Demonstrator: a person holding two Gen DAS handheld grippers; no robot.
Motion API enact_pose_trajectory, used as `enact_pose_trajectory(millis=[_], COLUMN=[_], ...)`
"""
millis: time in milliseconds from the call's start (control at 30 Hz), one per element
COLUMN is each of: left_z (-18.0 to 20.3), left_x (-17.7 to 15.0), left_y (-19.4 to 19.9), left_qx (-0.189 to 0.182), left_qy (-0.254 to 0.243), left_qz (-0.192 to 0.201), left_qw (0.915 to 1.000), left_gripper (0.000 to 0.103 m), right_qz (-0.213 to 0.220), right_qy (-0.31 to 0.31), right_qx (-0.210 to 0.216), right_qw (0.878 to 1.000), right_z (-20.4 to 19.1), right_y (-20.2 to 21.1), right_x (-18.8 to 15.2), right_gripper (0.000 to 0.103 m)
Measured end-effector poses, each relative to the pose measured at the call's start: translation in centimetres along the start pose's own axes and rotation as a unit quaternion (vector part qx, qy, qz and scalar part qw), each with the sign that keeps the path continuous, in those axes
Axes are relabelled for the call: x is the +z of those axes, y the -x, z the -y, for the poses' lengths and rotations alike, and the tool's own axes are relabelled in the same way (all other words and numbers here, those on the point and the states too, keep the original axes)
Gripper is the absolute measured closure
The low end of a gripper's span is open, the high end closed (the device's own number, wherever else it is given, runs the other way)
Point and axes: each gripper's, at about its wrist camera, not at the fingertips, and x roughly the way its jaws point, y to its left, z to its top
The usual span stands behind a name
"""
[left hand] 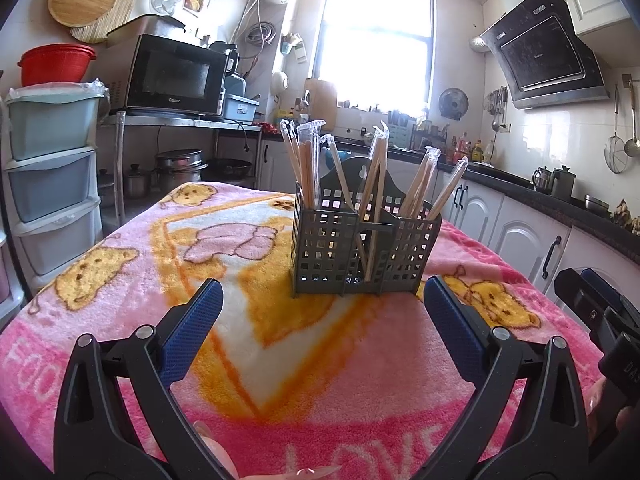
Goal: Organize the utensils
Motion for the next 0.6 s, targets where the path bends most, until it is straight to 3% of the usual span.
enact_pose_trajectory(millis=[600], left_z=[-1.0], left_x=[0.2], left_y=[-1.0], left_qx=[0.007], left_qy=[0.020], left_qz=[-0.025], left_qw=[0.9995], left_gripper=[0.010], right_qz=[-0.002], right_qy=[-0.012], right_qx=[-0.010], right_qw=[1.000], right_z=[1.4], right_y=[-0.3], right_x=[0.9], right_gripper=[0.006])
